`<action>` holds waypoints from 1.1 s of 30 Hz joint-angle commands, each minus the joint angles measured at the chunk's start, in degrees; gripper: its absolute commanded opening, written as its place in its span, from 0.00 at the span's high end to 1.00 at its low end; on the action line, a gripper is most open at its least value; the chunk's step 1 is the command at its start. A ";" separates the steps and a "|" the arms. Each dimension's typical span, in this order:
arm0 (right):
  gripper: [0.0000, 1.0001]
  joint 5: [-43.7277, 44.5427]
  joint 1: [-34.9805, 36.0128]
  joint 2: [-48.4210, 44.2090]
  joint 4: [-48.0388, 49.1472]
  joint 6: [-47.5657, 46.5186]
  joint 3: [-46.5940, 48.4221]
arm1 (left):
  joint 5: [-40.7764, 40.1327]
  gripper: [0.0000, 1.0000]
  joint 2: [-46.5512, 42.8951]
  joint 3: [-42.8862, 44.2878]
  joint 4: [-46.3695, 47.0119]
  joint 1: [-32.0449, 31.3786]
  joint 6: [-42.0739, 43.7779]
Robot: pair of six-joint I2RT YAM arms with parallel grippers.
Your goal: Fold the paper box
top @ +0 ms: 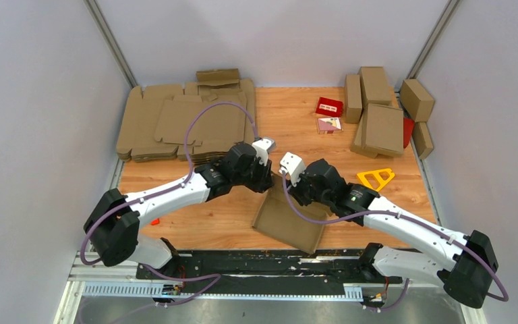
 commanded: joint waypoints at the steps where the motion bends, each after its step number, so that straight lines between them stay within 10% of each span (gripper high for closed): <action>1: 0.67 -1.00 -0.07 0.01 1.67 -0.02 -0.74 | 1.88 0.80 0.60 3.83 0.55 -0.16 -5.13; 20: 0.54 -1.57 -0.03 -4.31 -1.30 1.68 -1.51 | -6.45 0.95 -13.70 -18.04 18.01 -2.64 -3.94; 33: 0.01 0.20 -0.02 -14.00 -7.13 7.75 -1.04 | -17.27 0.97 -20.04 -25.48 24.07 -8.24 0.01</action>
